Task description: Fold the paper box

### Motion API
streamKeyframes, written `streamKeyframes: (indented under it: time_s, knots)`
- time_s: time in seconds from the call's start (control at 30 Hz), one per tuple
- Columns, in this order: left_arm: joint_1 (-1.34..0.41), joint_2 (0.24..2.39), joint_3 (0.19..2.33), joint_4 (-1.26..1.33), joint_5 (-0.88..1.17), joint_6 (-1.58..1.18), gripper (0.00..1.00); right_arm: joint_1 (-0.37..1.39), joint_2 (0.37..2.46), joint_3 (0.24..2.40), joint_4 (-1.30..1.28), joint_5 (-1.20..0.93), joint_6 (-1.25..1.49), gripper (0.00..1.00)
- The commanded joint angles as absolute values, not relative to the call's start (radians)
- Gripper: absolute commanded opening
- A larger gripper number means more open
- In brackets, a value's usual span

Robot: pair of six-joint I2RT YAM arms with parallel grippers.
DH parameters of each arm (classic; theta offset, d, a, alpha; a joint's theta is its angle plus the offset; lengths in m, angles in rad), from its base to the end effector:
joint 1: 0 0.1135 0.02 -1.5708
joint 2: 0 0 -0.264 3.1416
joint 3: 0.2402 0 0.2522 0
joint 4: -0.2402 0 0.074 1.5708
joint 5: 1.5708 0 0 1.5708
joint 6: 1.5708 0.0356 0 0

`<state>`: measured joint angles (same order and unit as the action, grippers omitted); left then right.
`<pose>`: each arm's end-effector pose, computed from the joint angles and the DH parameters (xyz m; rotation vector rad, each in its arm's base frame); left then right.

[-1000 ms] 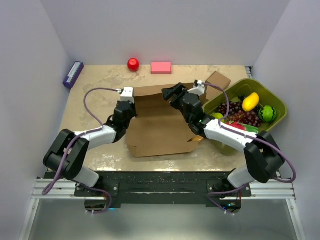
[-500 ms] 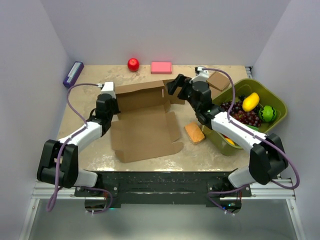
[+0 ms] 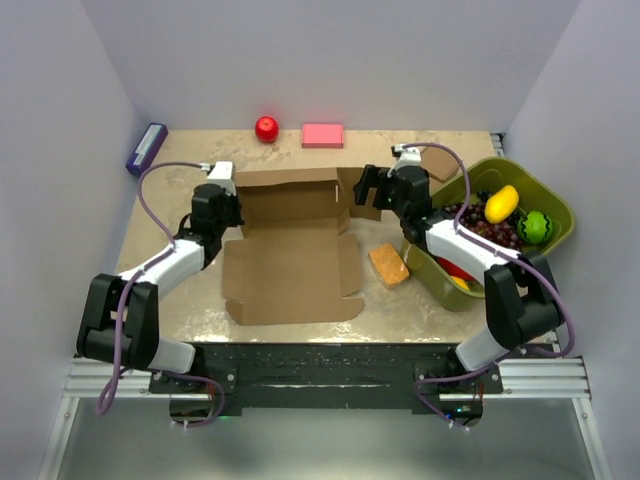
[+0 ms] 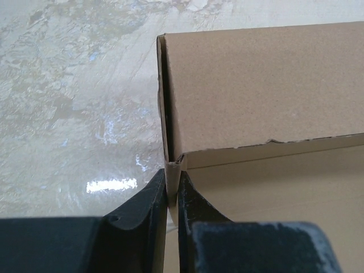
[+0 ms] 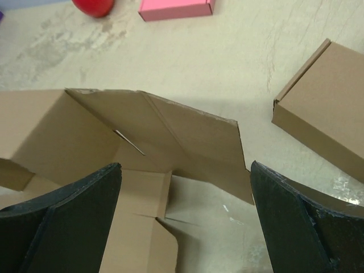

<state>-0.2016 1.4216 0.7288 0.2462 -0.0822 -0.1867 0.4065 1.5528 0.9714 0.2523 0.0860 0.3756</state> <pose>0.3007 -0.0585 0.2170 -0.0372 2.0193 -0.1639 0.3287 0.1382 0.2577 0.0295 1.9237 0.4477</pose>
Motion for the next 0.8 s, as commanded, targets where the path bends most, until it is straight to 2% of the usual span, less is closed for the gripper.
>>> streamKeyframes:
  time_s: [0.0,0.37,0.53,0.7,0.77]
  knots:
    - [-0.189,1.433,0.765,0.270,-0.041,-0.178,0.00,0.408,1.555,0.971,0.291,0.101,0.296,0.99]
    - [-0.189,1.425,0.753,0.298,-0.014,-0.164,0.00,0.407,1.601,0.937,0.354,0.153,0.229,0.94]
    - [-0.189,1.414,0.752,0.296,-0.032,-0.161,0.00,0.407,1.592,0.913,0.391,0.100,0.193,0.72]
    - [-0.189,1.419,0.756,0.290,-0.046,-0.161,0.00,0.408,1.548,0.877,0.433,0.054,0.180,0.60]
    - [-0.187,1.420,0.758,0.293,-0.046,-0.161,0.00,0.407,1.542,0.868,0.430,0.052,0.169,0.51]
